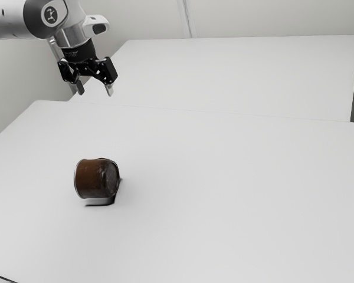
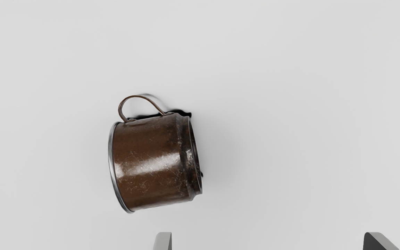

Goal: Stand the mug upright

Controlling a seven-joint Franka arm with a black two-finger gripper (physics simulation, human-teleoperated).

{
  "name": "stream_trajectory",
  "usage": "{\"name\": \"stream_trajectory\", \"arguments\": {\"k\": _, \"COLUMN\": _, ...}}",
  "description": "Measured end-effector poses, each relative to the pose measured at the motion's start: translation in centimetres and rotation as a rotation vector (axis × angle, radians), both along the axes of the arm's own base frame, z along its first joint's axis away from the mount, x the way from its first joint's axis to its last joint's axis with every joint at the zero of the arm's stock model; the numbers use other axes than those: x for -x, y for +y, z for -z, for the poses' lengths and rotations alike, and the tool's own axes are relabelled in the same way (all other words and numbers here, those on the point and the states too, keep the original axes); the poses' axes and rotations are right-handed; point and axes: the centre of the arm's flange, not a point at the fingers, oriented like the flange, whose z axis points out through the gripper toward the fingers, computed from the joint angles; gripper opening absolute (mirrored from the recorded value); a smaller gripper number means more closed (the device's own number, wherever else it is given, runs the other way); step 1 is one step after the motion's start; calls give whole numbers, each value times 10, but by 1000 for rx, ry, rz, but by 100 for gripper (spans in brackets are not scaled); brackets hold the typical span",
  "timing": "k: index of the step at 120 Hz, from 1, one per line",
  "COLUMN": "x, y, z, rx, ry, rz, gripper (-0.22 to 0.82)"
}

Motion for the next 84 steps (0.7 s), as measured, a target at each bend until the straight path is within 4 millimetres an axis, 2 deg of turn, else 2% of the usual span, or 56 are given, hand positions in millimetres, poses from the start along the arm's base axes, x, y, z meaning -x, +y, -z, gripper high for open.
{"name": "stream_trajectory", "arguments": {"k": 25, "x": 4, "y": -2, "z": -4, "rx": 1, "ry": -3, "rz": -1, "gripper": 60}}
{"name": "stream_trajectory", "arguments": {"k": 41, "x": 6, "y": -4, "z": 4, "rx": 6, "ry": 10, "rz": 0, "gripper": 60}}
{"name": "stream_trajectory", "arguments": {"k": 54, "x": 10, "y": -5, "z": 26, "rx": 28, "ry": 50, "rz": -6, "gripper": 60}}
{"name": "stream_trajectory", "arguments": {"k": 65, "x": 10, "y": -3, "z": 35, "rx": 45, "ry": 66, "rz": -15, "gripper": 60}}
{"name": "stream_trajectory", "arguments": {"k": 84, "x": 17, "y": 17, "z": 62, "rx": 98, "ry": 92, "rz": -46, "gripper": 60}}
